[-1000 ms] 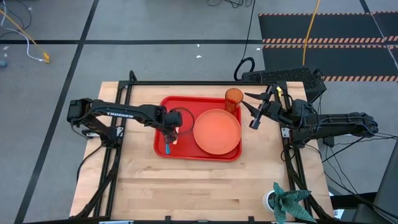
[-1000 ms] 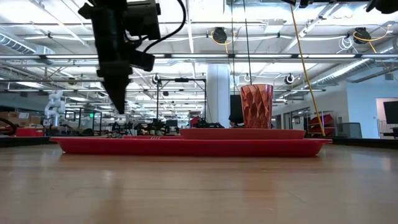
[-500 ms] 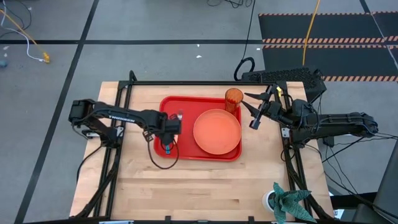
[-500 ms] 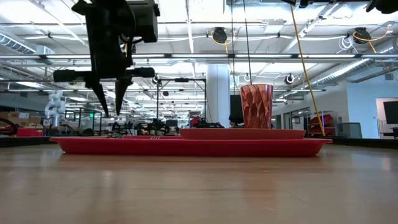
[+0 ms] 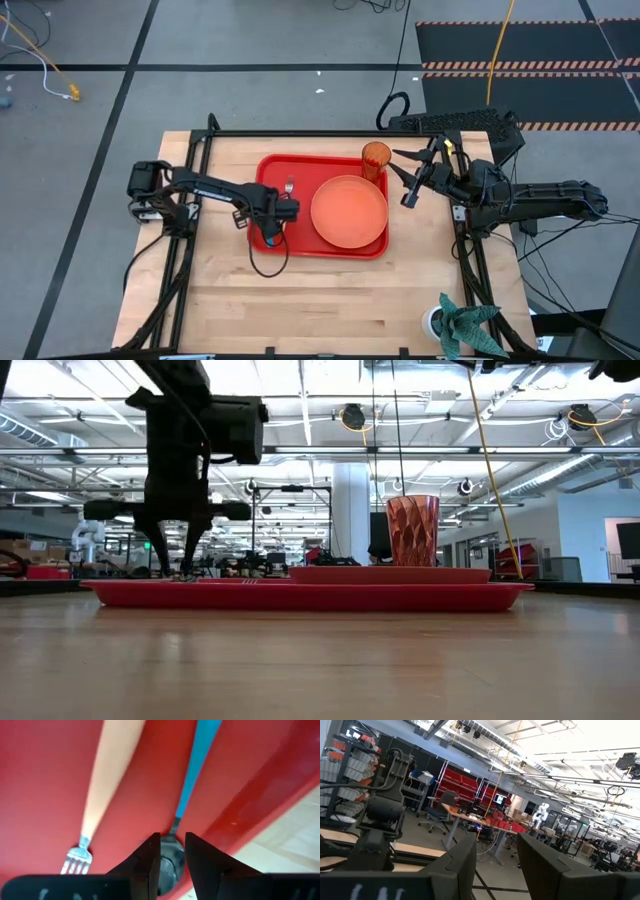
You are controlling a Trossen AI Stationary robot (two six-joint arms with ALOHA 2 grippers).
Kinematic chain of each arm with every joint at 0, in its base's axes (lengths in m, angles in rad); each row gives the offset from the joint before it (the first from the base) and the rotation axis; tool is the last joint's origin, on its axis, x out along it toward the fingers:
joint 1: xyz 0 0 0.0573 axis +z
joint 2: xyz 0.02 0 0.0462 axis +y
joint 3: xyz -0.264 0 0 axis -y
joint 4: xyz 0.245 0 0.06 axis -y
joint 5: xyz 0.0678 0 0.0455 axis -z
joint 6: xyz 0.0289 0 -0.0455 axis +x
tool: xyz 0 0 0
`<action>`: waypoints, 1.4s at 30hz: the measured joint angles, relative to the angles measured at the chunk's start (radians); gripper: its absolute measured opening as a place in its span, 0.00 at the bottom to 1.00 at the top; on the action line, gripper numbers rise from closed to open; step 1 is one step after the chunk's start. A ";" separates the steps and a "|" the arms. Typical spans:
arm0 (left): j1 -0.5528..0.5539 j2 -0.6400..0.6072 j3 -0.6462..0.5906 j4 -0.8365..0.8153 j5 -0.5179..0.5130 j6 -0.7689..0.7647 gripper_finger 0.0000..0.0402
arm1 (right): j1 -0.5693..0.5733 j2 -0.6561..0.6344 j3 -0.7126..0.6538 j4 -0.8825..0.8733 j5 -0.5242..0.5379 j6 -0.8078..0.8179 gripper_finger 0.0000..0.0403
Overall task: Pick and place plate/cup/fork/spoon on tray
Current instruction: Adjust the blue spoon, orange plate, and the red tray
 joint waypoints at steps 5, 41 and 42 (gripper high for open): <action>-0.001 0.000 -0.043 0.020 0.001 0.017 0.23 | 0.000 0.000 0.000 0.000 0.000 0.000 0.34; -0.005 0.001 -0.092 0.202 0.001 0.015 0.20 | 0.000 0.000 0.000 0.000 0.000 -0.001 0.34; -0.005 0.001 -0.092 0.200 0.001 0.014 0.17 | 0.000 0.000 0.000 0.000 0.000 -0.001 0.34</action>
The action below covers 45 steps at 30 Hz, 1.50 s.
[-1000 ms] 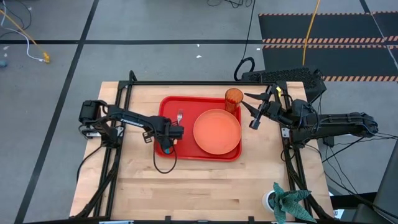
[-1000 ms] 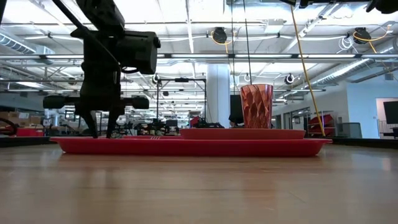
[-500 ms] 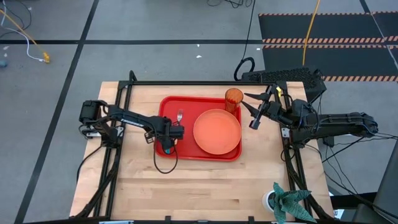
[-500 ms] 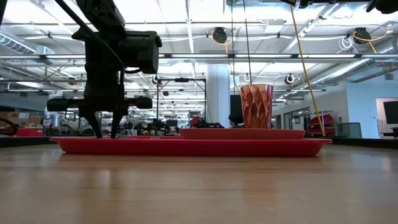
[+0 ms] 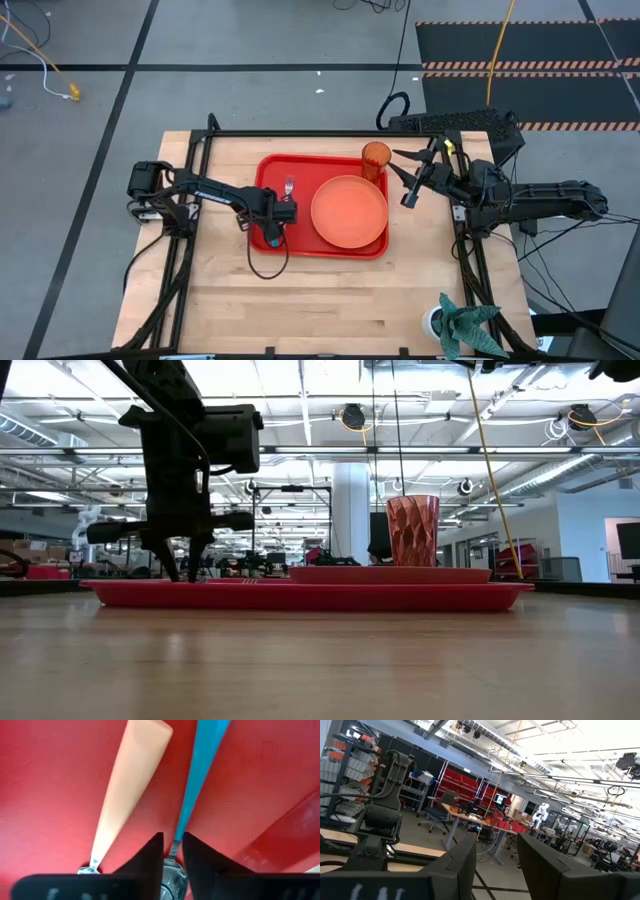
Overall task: Pick and place plate/cup/fork/spoon on tray
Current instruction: Adjust the blue spoon, orange plate, and the red tray
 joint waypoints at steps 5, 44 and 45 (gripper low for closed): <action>0.000 -0.001 0.001 -0.022 -0.001 -0.005 0.02 | 0.000 0.000 0.000 0.000 0.000 0.000 0.34; -0.024 -0.009 0.001 -0.038 -0.235 0.138 0.00 | 0.000 0.000 0.000 0.000 0.000 -0.001 0.34; -0.018 -0.009 0.001 -0.031 -0.235 0.146 0.00 | 0.000 0.000 0.000 0.000 0.000 -0.001 0.34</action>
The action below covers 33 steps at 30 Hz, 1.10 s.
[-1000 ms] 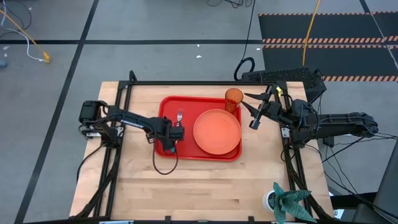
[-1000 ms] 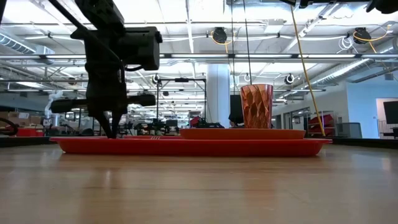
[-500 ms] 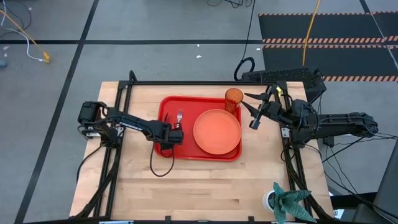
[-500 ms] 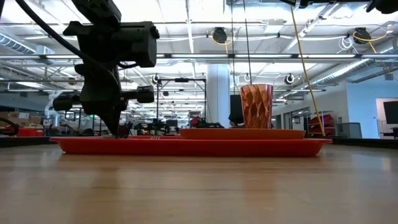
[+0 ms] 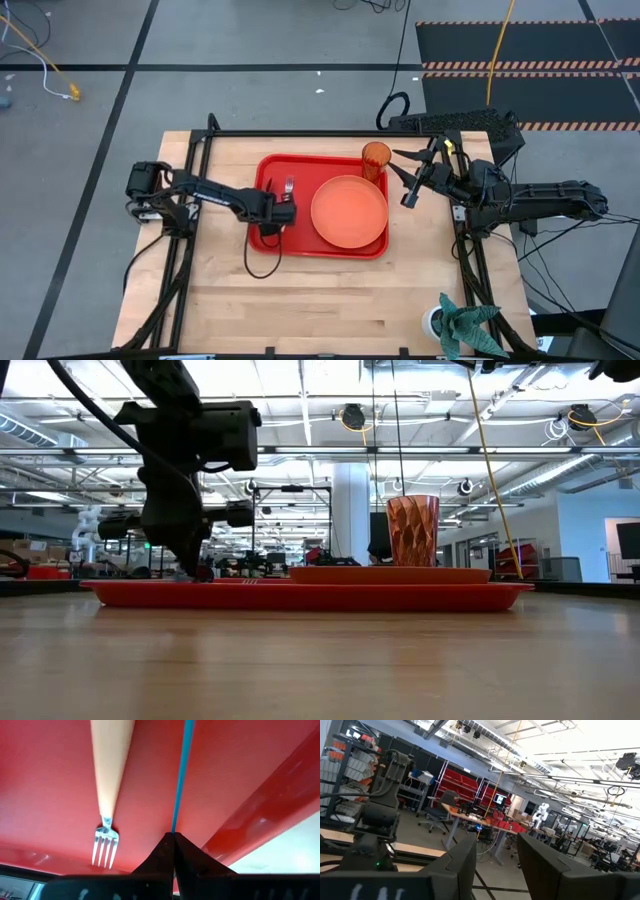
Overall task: Pick and place plate/cup/fork/spoon on tray
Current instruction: Adjust the blue spoon, orange plate, and the red tray
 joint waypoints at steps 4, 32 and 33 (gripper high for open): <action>0.020 0.000 0.000 0.024 0.003 0.036 0.00 | 0.000 0.000 0.000 0.000 0.000 -0.009 0.34; 0.061 0.000 0.000 0.128 0.026 0.155 0.00 | 0.000 0.000 0.000 -0.015 0.005 -0.027 0.34; 0.061 0.000 0.000 0.128 0.026 0.156 0.00 | 0.000 0.000 0.000 -0.015 0.005 -0.027 0.34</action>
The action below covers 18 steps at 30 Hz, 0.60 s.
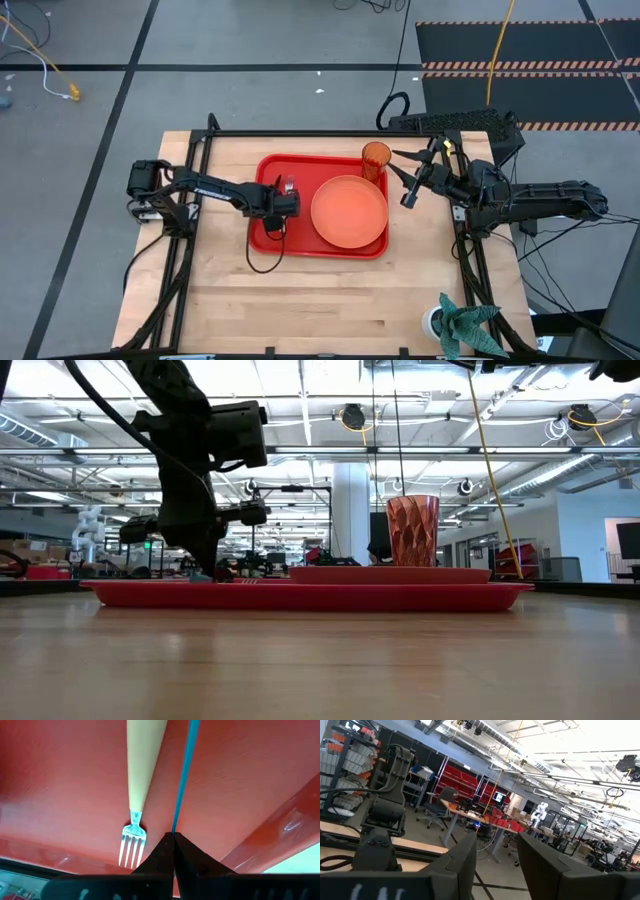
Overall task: Pick and place plate/cup/fork/spoon on tray
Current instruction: Adjust the blue spoon, orange plate, and the red tray
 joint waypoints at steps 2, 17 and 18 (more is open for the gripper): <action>0.003 0.000 0.000 -0.001 0.001 0.000 0.00 | 0.000 0.000 0.000 0.000 0.000 0.000 0.34; 0.013 0.000 0.000 -0.057 0.046 -0.084 0.05 | 0.000 0.000 0.000 0.000 0.000 -0.004 0.34; 0.012 0.000 0.000 -0.057 0.045 -0.084 0.04 | 0.000 0.000 0.000 0.000 0.000 -0.004 0.34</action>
